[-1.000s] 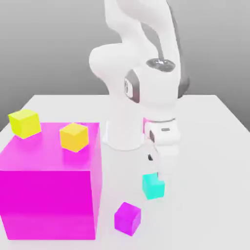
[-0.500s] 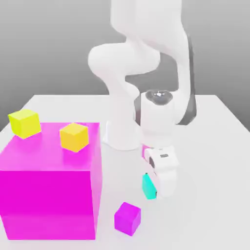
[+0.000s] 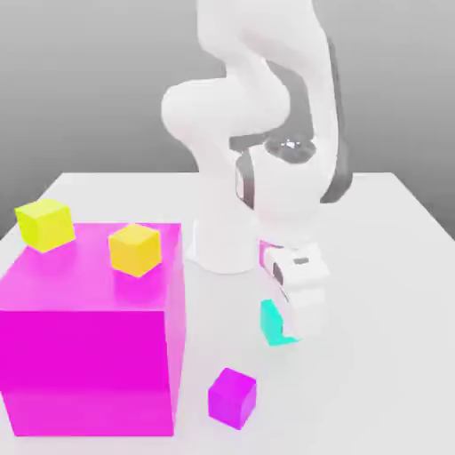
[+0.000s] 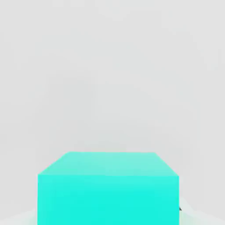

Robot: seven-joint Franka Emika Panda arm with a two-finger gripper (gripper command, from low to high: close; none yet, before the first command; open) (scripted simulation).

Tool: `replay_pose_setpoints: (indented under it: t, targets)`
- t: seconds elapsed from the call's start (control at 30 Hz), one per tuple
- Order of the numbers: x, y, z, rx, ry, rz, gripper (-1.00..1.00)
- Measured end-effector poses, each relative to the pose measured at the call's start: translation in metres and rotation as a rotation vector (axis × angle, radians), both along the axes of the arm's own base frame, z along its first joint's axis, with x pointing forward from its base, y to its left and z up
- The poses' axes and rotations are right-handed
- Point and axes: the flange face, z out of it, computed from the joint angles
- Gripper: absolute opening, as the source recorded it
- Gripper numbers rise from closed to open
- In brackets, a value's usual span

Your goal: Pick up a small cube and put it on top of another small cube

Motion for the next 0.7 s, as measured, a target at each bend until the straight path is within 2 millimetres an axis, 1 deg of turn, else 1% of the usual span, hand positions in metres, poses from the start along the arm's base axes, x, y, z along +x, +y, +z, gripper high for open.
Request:
replay_pose_setpoints:
  t: [0.07,0.1,0.2,0.37,0.4,0.43,0.47,0.5,0.57,0.6,0.7]
  targets:
    - [-0.001,0.0,0.009,-0.005,0.0,-0.005,-1.0]
    - [0.007,-0.003,0.013,-0.007,0.0,-0.045,-1.0]
    - [0.043,-0.021,0.028,-0.01,0.001,-0.218,-1.0]
    - [0.106,-0.071,0.057,-0.01,0.002,-0.558,-1.0]
    - [0.114,-0.077,0.057,-0.008,0.002,-0.598,-1.0]
    - [0.118,-0.08,0.052,-0.007,0.002,-0.62,-1.0]
    - [0.121,-0.081,0.045,-0.006,0.001,-0.628,-1.0]
    - [0.122,-0.077,0.035,-0.006,0.001,-0.62,-1.0]
    - [0.122,-0.076,0.014,-0.007,0.001,-0.621,-1.0]
    - [0.121,-0.076,0.005,-0.007,0.002,-0.622,1.0]
    - [0.121,-0.076,0.005,-0.007,0.002,-0.622,1.0]
